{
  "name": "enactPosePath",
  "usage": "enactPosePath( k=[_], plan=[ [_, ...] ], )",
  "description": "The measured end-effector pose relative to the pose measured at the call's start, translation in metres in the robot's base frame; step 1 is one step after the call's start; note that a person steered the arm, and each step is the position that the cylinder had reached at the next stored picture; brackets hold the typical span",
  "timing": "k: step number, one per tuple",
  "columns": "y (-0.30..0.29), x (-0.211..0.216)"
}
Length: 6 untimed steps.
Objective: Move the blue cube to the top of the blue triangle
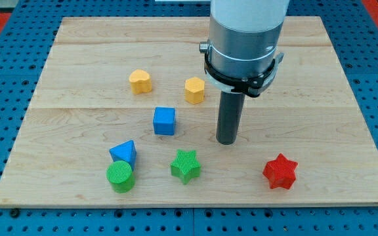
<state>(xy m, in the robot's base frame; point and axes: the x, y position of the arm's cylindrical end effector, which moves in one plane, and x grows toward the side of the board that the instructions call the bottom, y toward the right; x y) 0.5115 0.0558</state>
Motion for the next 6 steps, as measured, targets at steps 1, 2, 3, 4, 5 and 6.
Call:
enactPosePath(
  k=[1,2,3,4,5,6],
  plan=[
    [0.0,0.0],
    [-0.014,0.0],
    [-0.036,-0.012],
    [-0.036,-0.039],
    [-0.085,-0.056],
    [-0.127,-0.069]
  ],
)
